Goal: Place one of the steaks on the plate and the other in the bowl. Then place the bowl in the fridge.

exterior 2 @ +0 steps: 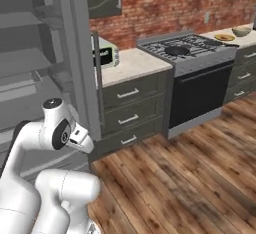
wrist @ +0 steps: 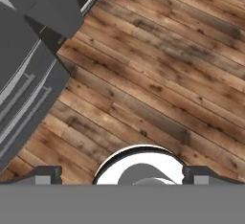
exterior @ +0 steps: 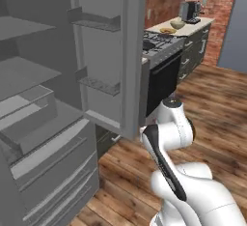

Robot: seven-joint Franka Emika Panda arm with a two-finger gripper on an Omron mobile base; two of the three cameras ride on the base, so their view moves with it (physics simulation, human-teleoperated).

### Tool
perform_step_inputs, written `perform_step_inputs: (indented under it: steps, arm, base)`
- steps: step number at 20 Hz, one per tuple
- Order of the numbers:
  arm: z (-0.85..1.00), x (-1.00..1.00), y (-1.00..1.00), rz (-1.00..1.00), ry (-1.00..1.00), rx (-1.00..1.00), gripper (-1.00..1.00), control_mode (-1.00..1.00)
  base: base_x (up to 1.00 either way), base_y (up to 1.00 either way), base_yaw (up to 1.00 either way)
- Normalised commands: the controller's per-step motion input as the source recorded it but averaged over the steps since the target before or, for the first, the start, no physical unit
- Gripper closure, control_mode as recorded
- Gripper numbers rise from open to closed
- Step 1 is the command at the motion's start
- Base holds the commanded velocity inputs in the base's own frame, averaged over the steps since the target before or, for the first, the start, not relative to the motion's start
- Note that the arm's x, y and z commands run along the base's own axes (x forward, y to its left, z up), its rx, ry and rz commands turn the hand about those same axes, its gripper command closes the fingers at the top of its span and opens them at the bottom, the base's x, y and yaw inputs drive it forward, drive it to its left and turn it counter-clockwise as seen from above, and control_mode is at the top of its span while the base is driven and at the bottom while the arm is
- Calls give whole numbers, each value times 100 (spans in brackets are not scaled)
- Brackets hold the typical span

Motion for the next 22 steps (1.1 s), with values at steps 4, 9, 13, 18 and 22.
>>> perform_step_inputs:
  steps: [4, 9, 13, 18, 22]
  arm:
    - [0, 0, 0, 0, 0, 0, -100, 100]
    - [0, 0, 0, 0, 0, 0, -100, 100]
    - [0, 0, 0, 0, 0, 0, -100, 100]
    - [0, 0, 0, 0, 0, 0, -100, 100]
    - [0, 0, 0, 0, 0, 0, -100, 100]
  base:
    - [0, -54, -56]
    - [0, -68, -73]
    - [5, -96, -71]
    - [58, -88, -26]
    - [90, -55, 7]
